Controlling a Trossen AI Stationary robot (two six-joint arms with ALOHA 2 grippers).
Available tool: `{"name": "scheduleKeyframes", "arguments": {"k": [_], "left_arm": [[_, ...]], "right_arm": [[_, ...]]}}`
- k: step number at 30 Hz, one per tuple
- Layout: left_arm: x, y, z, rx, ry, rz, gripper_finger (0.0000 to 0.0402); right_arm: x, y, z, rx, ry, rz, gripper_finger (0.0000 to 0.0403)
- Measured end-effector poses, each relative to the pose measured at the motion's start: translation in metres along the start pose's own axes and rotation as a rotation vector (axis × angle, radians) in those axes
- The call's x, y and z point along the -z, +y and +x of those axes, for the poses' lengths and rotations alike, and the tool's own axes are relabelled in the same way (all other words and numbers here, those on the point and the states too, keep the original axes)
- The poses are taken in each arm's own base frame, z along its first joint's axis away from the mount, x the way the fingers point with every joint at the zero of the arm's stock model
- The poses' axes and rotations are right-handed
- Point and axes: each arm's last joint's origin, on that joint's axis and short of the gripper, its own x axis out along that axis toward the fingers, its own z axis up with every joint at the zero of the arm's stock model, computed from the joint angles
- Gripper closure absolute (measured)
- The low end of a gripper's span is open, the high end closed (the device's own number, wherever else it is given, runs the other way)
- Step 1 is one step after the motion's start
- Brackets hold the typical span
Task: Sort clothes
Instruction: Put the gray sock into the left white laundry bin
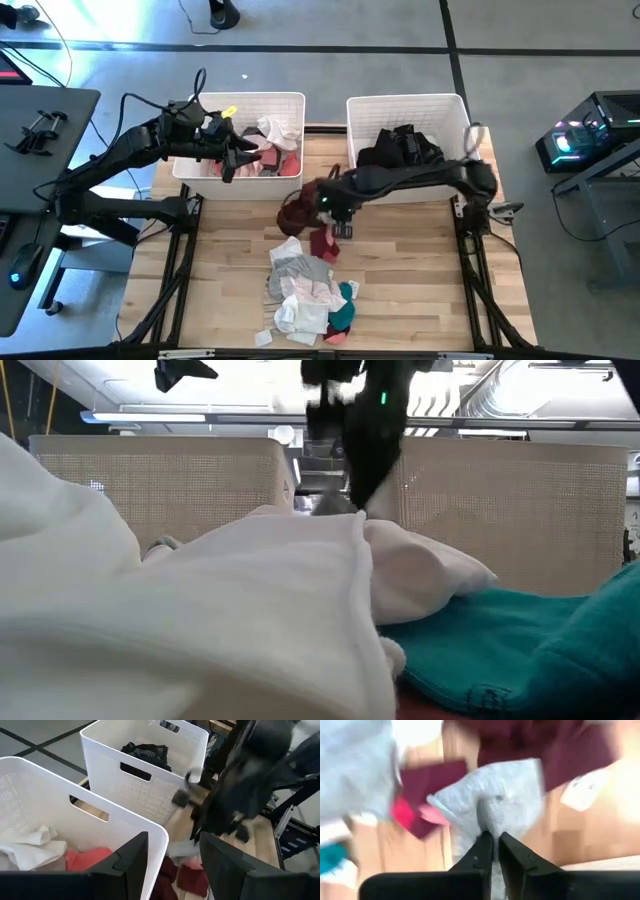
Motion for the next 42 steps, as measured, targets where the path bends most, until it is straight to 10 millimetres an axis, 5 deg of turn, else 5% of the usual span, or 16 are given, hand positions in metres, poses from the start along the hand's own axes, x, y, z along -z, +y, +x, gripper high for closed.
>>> {"name": "scheduleKeyframes", "arguments": {"k": [6,13,21,29,35,39,42], "left_arm": [[0.002,-0.017,0.001,0.196,0.011,0.212,0.0237],[-0.003,-0.035,0.020,0.284,-0.054,0.456,0.0237],[-0.013,-0.050,0.058,0.330,-0.140,0.579,0.0230],[-0.003,-0.055,0.095,0.252,-0.040,0.582,0.0230],[0.000,-0.063,0.093,0.287,-0.035,0.580,0.0287],[-0.002,-0.066,0.082,0.293,-0.057,0.549,0.0375],[-0.005,-0.065,0.069,0.247,-0.091,0.485,0.0383]], "right_arm": [[-0.004,-0.001,-0.085,-0.021,-0.377,0.132,0.0395],[-0.025,-0.001,-0.129,-0.065,-0.797,0.108,0.0400],[-0.034,-0.001,-0.139,-0.106,-0.927,0.095,0.0399],[-0.036,-0.001,-0.141,-0.136,-0.958,0.084,0.0399],[-0.036,0.000,-0.141,-0.154,-0.951,0.132,0.0390],[-0.035,-0.001,-0.142,-0.162,-0.950,0.150,0.0342],[-0.033,-0.001,-0.145,-0.157,-0.952,0.143,0.0295]]}}
